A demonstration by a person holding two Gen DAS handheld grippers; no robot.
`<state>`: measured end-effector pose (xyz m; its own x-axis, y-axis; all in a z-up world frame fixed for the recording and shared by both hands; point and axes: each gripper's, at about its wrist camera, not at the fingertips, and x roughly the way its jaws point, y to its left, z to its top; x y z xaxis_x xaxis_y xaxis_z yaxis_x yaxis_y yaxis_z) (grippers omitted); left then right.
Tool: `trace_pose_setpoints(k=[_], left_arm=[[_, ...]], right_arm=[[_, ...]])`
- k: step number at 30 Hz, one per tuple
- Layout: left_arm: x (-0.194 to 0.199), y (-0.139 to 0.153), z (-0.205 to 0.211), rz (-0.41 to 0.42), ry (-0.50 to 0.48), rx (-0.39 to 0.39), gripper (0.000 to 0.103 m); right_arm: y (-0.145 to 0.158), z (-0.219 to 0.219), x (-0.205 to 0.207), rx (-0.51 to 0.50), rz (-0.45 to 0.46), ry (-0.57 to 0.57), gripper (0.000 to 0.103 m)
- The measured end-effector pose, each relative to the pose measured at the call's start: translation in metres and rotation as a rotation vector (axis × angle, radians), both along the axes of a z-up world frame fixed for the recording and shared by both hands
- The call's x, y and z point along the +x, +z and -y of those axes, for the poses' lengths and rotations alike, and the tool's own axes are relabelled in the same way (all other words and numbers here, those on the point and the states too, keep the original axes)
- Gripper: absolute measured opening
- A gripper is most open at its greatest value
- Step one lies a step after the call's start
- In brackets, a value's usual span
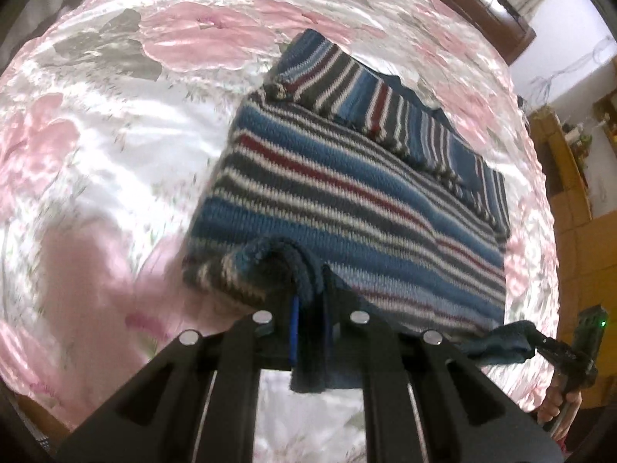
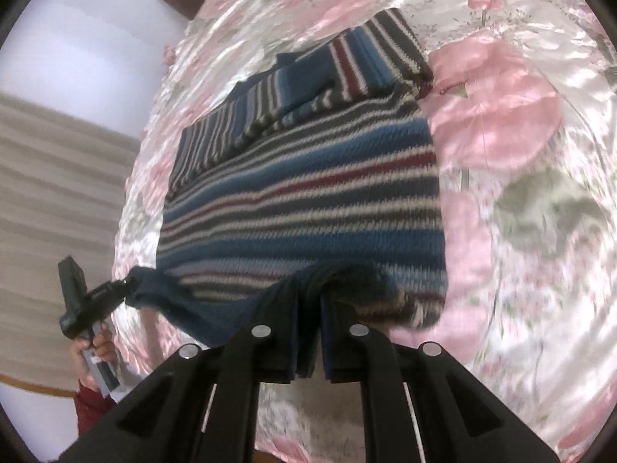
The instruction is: Fold small clothes
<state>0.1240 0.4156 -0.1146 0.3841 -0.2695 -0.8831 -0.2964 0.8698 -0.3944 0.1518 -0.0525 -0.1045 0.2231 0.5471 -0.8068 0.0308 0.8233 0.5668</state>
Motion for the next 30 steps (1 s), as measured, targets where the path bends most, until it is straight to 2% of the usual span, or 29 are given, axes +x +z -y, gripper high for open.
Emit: trace_pose_setpoints(k=[7,13,15,18,19,20,21,22,23,26,30], left_arm=[[0.043,-0.034,-0.007,-0.053,0.032,-0.011,0.008],[0.063,-0.063,-0.008,-0.101,0.038,-0.009,0.011],[0.065,-0.064,-0.008,-0.108,0.033,-0.01,0.012],[0.064,-0.058,-0.013,-0.114,0.023,-0.054,0.017],[0.063,-0.054,-0.016,-0.112,0.023,-0.072,0.025],[0.06,-0.048,-0.021,-0.105,0.035,-0.087,0.043],[0.055,-0.04,-0.028,-0.081,0.056,-0.099,0.053],[0.052,-0.033,-0.033,-0.063,0.075,-0.099,0.065],[0.049,-0.025,-0.039,-0.05,0.094,-0.083,0.07],[0.04,-0.002,-0.054,-0.015,0.125,0.004,0.073],[0.037,0.014,-0.055,0.007,0.105,0.086,0.073]], right_arm=[[-0.034,0.002,0.058,0.007,-0.072,-0.03,0.009],[-0.064,-0.001,0.082,-0.012,-0.136,-0.026,0.011],[-0.068,-0.001,0.085,-0.012,-0.149,-0.025,0.012],[-0.062,0.005,0.084,0.028,-0.145,-0.027,0.016],[-0.059,0.007,0.084,0.037,-0.139,-0.025,0.021],[-0.054,0.01,0.083,0.035,-0.128,-0.031,0.029],[-0.044,0.018,0.082,-0.013,-0.097,-0.057,0.058],[-0.036,0.024,0.082,-0.048,-0.07,-0.073,0.07],[-0.029,0.03,0.082,-0.068,-0.048,-0.082,0.07],[-0.01,0.051,0.078,-0.064,-0.023,-0.109,0.067],[0.01,0.049,0.07,-0.115,0.029,-0.043,0.067]])
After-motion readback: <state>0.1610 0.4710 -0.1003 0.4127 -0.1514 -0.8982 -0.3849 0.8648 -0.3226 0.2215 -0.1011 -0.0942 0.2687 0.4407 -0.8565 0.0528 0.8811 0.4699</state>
